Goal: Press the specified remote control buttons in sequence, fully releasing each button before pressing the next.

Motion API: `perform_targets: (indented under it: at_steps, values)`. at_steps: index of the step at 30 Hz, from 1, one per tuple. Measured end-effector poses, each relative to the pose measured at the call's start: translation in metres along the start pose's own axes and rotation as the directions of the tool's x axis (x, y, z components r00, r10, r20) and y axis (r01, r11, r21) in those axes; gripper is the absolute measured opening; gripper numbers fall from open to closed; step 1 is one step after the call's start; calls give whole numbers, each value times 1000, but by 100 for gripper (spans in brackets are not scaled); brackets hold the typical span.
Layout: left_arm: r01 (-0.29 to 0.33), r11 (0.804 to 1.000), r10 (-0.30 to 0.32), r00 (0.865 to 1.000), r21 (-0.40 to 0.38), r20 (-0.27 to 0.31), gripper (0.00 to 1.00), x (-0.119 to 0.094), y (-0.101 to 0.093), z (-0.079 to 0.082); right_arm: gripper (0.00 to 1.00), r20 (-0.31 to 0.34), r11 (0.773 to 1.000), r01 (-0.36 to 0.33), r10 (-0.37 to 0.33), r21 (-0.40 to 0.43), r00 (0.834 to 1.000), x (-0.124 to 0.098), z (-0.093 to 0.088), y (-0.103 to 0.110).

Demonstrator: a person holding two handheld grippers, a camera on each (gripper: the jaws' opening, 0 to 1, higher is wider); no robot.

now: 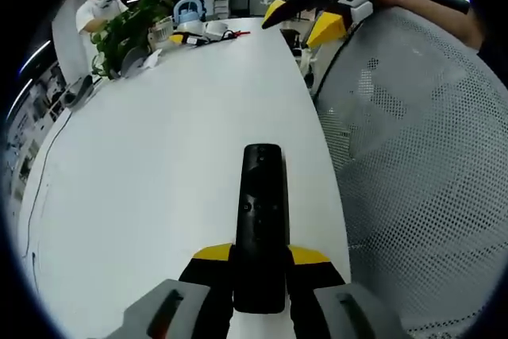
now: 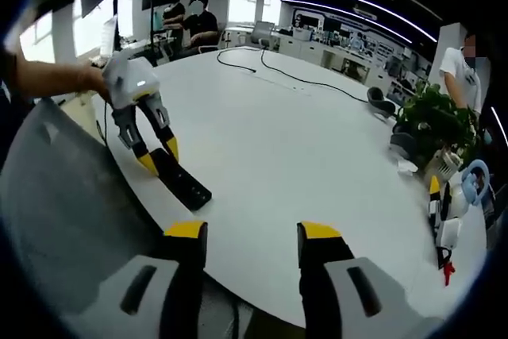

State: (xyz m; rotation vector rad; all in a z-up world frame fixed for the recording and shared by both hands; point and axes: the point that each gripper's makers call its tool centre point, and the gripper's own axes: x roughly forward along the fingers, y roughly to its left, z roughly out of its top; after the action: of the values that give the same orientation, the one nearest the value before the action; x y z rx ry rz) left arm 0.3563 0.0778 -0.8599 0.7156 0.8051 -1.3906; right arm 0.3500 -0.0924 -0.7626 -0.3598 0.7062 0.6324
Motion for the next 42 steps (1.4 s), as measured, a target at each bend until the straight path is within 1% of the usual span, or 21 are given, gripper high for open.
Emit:
perform_targets:
  at_steps: [3, 5, 7, 9, 12, 14, 16, 18, 19, 21, 23, 27, 31, 35, 37, 40, 42]
  values:
    - [-4, 1000, 4, 1000, 10, 3, 25, 0, 0, 0, 46, -13, 1000, -17, 17, -13, 1000, 1, -2, 4]
    - [-11, 999, 11, 1000, 38, 5, 25, 0, -1, -1, 46, -21, 999, -35, 35, -26, 999, 2, -2, 7]
    - [-13, 1000, 13, 1000, 28, 16, 25, 0, 0, -1, 45, -28, 998, -49, 48, -43, 998, 3, -1, 10]
    - [-15, 999, 14, 999, 33, 38, 25, -1, 0, -2, 44, -50, 994, -80, 77, -78, 996, 5, -2, 16]
    - [-14, 999, 12, 998, 30, 65, 25, -1, 0, -2, 42, -90, 983, -126, 115, -131, 989, 7, -4, 25]
    - [-13, 1000, 11, 997, 27, 72, 25, -1, 0, -1, 38, -126, 971, -160, 138, -178, 982, 8, -7, 30]
    - [-14, 1000, 12, 997, 27, 75, 25, -1, -1, 0, 36, -152, 961, -175, 145, -213, 978, 12, -6, 32]
    - [-18, 999, 16, 997, 27, 71, 25, -1, -1, 0, 34, -164, 955, -198, 164, -221, 973, 16, -3, 35]
    - [-24, 999, 22, 997, 35, 71, 25, -1, -1, 0, 33, -174, 948, -220, 182, -229, 968, 19, -2, 38]
    - [-26, 999, 23, 997, 31, 74, 25, -1, -1, 0, 29, -184, 942, -236, 195, -239, 963, 25, 1, 41]
    - [-23, 999, 21, 997, 28, 80, 25, -1, -1, 0, 28, -191, 936, -250, 206, -247, 960, 30, 4, 43]
    - [-22, 999, 20, 996, 24, 91, 25, -1, -1, 0, 27, -189, 928, -285, 243, -241, 951, 50, 16, 54]
    - [-23, 999, 21, 996, 25, 91, 25, -1, -1, 0, 23, -204, 918, -314, 268, -244, 942, 65, 22, 64]
    - [-23, 999, 20, 995, 24, 96, 25, -1, -1, 0, 14, -229, 913, -330, 278, -238, 933, 81, 21, 68]
    - [-22, 1000, 19, 995, 21, 100, 25, -1, -1, 0, 10, -243, 917, -345, 295, -198, 924, 88, 18, 71]
    - [-19, 1000, 16, 995, 22, 103, 25, -1, -2, 0, 0, -252, 926, -354, 314, -131, 915, 95, 12, 74]
    - [-18, 1000, 16, 994, 21, 106, 25, -1, -2, 0, 0, -259, 933, -345, 310, -101, 915, 98, 8, 73]
